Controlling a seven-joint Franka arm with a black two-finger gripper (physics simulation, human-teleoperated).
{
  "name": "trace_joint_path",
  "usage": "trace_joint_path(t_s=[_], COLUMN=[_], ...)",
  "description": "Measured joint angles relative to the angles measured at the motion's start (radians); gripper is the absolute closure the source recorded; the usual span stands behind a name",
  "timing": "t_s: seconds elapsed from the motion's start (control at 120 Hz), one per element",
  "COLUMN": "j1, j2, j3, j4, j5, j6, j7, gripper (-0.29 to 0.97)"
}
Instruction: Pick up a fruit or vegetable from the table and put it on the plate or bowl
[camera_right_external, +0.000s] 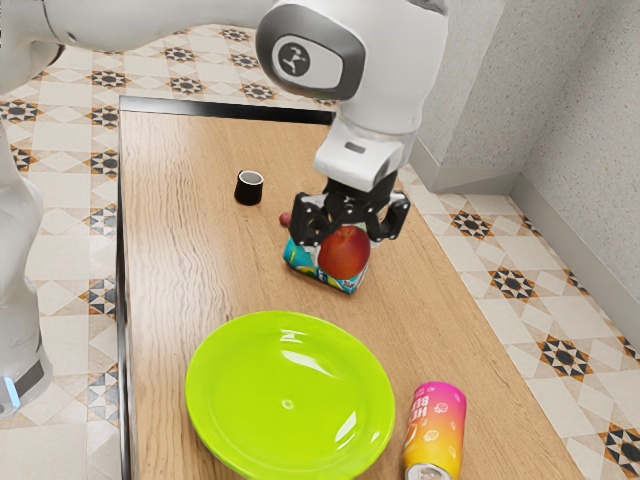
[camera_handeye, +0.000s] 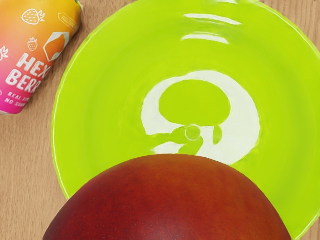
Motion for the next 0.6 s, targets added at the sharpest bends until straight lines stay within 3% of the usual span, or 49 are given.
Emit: trace_joint_path(t_s=[0.192, 0.358, 0.6], j1=[0.002, 0.0, 0.002], j2=[0.021, 0.031, 0.058], j3=[-0.024, -0.036, -0.037], j4=[0.0, 0.001, 0.006], j5=[-0.017, -0.023, -0.023], j6=[0.03, 0.035, 0.032], j7=[-0.028, -0.044, -0.06], gripper=[0.36, 0.12, 0.02])
